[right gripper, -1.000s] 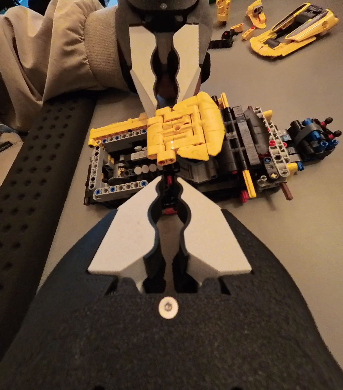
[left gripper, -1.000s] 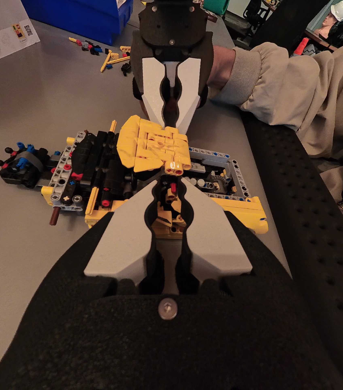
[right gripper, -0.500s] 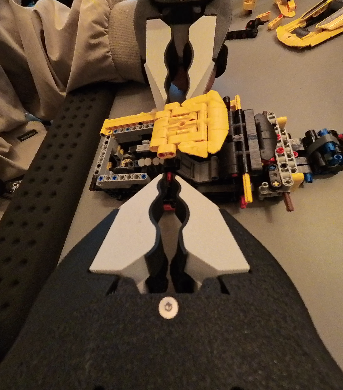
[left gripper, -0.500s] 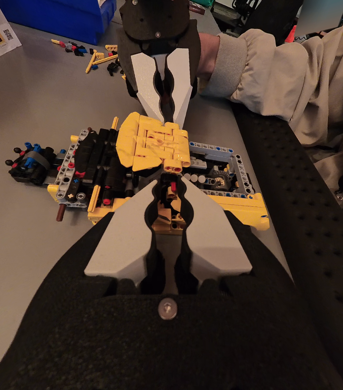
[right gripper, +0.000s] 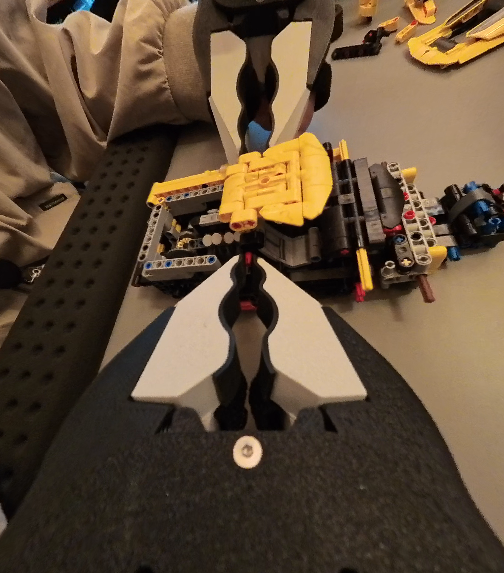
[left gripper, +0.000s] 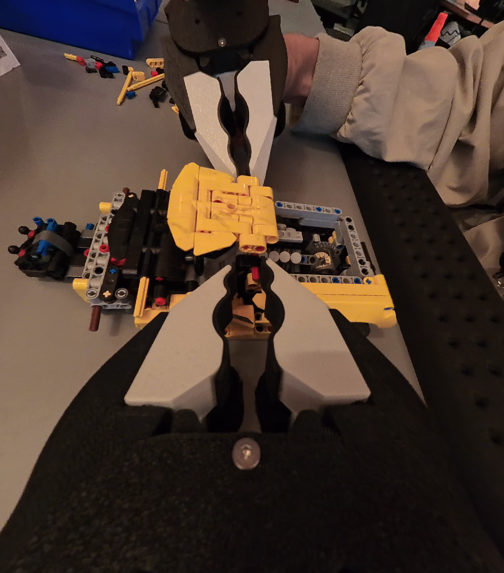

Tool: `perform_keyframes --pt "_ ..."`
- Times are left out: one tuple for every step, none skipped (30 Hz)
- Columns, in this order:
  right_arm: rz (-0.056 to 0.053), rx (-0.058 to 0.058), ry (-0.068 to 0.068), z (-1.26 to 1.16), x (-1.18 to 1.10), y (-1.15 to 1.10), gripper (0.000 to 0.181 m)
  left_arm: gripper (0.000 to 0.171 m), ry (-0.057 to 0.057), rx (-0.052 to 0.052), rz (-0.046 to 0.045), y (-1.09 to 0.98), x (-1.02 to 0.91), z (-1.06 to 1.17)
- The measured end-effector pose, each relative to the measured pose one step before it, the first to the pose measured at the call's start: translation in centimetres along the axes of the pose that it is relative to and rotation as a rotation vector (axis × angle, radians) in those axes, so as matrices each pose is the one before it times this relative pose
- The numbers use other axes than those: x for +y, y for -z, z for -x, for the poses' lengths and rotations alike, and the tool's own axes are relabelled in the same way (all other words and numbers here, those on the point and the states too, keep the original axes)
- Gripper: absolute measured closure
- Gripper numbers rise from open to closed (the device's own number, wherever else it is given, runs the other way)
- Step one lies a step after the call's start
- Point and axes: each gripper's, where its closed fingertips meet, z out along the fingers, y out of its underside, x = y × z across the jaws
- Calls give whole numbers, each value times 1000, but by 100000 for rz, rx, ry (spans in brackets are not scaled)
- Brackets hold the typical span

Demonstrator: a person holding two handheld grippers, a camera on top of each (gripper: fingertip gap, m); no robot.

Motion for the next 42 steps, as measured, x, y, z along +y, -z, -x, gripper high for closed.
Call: perform_keyframes --pt "808 785 22 -215 86 -86 180 158 -783 -665 803 -16 12 85" --pt "-975 1 -598 -207 -46 -58 180 159 -343 -1006 203 38 -21 130" --pt "-17 -1466 -2930 -65 77 -48 179 159 613 -434 -8 -68 -33 61" --pt "1128 -701 -2920 -39 62 -3 180 159 379 -409 -440 -157 -89 23" --pt "711 202 -263 -16 -9 2 179 158 -282 -409 -216 -59 -56 -5" --pt "-300 673 878 -21 -37 -58 179 158 -110 -405 -141 -8 -5 3" --pt "-549 568 268 -45 -13 4 179 158 767 -123 -863 -31 -37 8" --pt "-218 4 -475 -2 2 24 179 158 1654 191 -1476 -6 -25 2" --pt "-340 -200 -526 -6 -4 0 179 158 1904 181 -1069 47 -7 -8" --pt "-380 -38 -164 -41 8 17 178 157 1044 72 -247 192 3 -36" --pt "-201 1289 29 -187 30 88 174 153 167 225 292 347 3 -66" --pt "-251 1358 507 -160 41 187 170 144 650 -859 1155 407 140 114" --pt "-1512 804 333 -37 -120 225 167 142 574 -1303 673 402 129 208" --pt "-1919 1155 -261 -75 -243 225 165 142 -234 -912 -698 349 -14 126" --pt "-1189 1479 -112 -95 -218 184 165 142 -940 -106 -1542 219 -182 -56" --pt "-1095 1608 169 -80 -203 113 163 144 -1434 152 -1651 90 -319 -137" --pt "-1351 1331 277 -15 -224 -33 161 147 -1402 -312 -1742 -9 -417 -98" --pt "-374 1384 276 -32 -85 -177 161 150 -1089 296 -697 -115 -250 -195" --pt "968 1316 991 -24 69 -266 160 153 -898 568 1362 -209 108 -209" --pt "144 331 1309 149 -64 -206 161 155 -1141 -76 2762 -273 391 -151" --pt "-754 958 831 30 -156 -48 161 155 -1483 -638 2655 -249 453 -57" --pt "-63 1937 1213 -176 26 42 161 156 -1710 -946 1312 -124 232 18" --pt "-1385 1140 342 -103 -78 73 161 160 -968 -1043 -1321 32 -240 94" --pt "-1455 -382 -712 83 -11 12 159 164 -891 -1080 67 -20 -50 149" --pt "-108 -1089 -1281 174 171 -8 158 164 -453 -239 180 -33 17 44" --pt "965 -762 -1606 109 286 6 157 165 122 63 -135 3 -3 -7" --pt "1030 -226 -1323 66 274 24 157 165 -90 74 -204 -8 -11 -29" --pt "203 443 -536 -11 116 12 157 165 -465 -124 50 -19 14 -2" --pt "-1282 325 -190 38 -148 -78 156 166 -625 100 448 -2 21 -32" --pt "-1667 -318 110 149 -252 -230 153 169 -510 342 892 23 45 -77" --pt "-851 -372 841 123 -166 -342 151 169 -584 -476 886 16 9 18" --pt "444 390 552 -15 12 -393 150 169 -952 -360 705 -13 -23 -3" --pt "2070 -605 -55 78 154 -399 150 169 -1286 -296 378 -30 -31 -8" --pt "1144 -1048 -93 132 14 -368 153 170 -961 0 -151 -45 -32 -17" --pt "-635 -309 377 36 -236 -200 157 170 -218 436 -422 -20 1 -25" --pt "191 436 1727 -57 -50 -61 159 170 773 553 -547 31 16 1" --pt "9 472 1555 -11 -23 28 160 170 1492 748 -622 26 18 6" --pt "156 13 79 25 17 50 161 170 1752 713 -560 5 -3 -2" --pt "250 -173 -837 25 2 -9 161 170 1715 543 -363 23 4 -13" --pt "293 -134 -729 33 0 -11 161 169 1783 277 -25 46 21 -24" --pt "476 -48 -253 20 24 0 161 169 1377 -73 153 169 43 -17" --pt "285 234 14 -15 5 9 161 169 614 -969 -110 375 -31 110"
